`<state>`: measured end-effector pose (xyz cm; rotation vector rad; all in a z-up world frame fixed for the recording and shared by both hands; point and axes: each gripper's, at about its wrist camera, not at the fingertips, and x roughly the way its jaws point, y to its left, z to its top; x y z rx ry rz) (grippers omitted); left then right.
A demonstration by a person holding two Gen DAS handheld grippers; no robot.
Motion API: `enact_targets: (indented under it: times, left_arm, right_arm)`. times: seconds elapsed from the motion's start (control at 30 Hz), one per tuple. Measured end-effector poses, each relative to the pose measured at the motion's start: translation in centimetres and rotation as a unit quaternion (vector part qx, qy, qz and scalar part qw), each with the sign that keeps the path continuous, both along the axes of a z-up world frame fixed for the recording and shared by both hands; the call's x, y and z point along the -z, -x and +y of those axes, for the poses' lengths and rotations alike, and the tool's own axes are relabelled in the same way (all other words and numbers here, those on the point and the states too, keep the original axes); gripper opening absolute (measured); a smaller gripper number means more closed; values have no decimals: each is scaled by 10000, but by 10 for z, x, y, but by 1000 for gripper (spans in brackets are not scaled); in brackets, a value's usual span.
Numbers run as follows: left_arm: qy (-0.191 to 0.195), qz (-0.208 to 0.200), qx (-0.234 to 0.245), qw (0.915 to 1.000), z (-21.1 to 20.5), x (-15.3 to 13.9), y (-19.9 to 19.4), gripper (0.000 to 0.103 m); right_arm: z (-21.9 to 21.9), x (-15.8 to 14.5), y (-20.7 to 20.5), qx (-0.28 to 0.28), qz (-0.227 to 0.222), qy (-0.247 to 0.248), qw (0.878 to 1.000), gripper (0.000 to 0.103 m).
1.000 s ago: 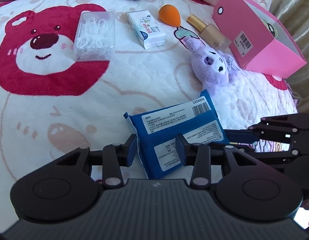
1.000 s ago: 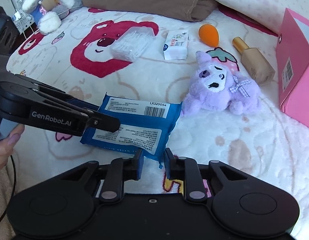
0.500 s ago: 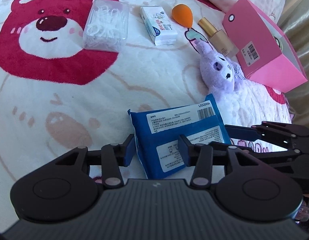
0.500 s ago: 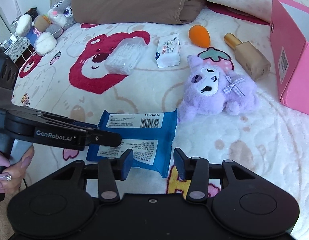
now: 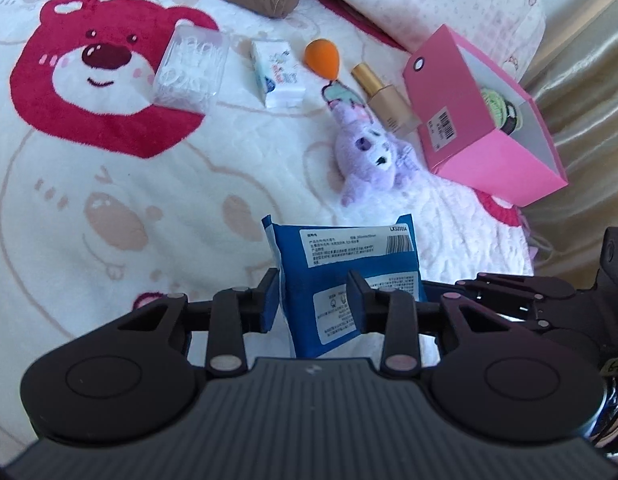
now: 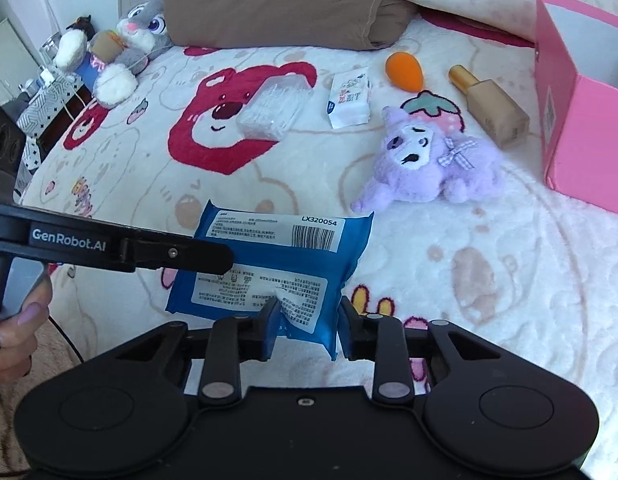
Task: Organize objects
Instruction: 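Carry the wet-wipe pack with the left gripper into the pink box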
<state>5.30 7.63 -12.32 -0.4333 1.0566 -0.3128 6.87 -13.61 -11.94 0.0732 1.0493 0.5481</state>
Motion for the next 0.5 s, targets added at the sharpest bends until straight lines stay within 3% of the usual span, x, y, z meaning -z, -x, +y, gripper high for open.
enact_targets:
  times: [0.1, 0.2, 0.5]
  left_arm:
    - [-101, -310, 91, 9994, -19, -27, 1, 34]
    - [-210, -517, 204, 9982, -42, -52, -7, 34]
    - [-283, -1233, 831, 9885, -116, -124, -46, 34]
  right_arm:
    - [-14, -22, 4, 88, -218, -10, 9997, 36]
    - [-22, -46, 7, 91, -654, 347, 9972, 37]
    - [-86, -109, 3, 844, -1322, 538, 9862, 38]
